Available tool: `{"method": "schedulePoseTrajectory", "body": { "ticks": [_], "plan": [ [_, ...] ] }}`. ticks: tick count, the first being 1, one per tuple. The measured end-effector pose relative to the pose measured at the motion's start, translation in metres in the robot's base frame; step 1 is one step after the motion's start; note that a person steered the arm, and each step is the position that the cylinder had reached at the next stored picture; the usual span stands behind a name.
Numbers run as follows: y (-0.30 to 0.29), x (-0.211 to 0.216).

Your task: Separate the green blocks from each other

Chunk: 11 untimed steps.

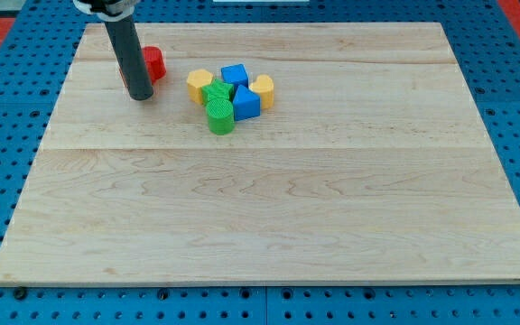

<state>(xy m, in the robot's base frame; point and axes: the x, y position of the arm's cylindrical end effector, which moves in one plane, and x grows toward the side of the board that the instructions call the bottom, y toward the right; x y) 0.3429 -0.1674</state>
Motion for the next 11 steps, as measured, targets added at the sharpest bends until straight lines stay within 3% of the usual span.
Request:
{"method": "schedulePoseTrajectory", "body": {
  "ticks": [1, 2, 3, 5, 6, 7, 9, 10, 11],
  "plan": [
    [0.0, -0.002],
    [-0.003, -0.037],
    [-0.001, 0.0],
    [0.01, -0.015],
    [0.063, -0.016],
    [0.065, -0.006],
    [0.102, 0.075],
    [0.15, 0.142],
    [0.145, 0.141]
  ]
}}
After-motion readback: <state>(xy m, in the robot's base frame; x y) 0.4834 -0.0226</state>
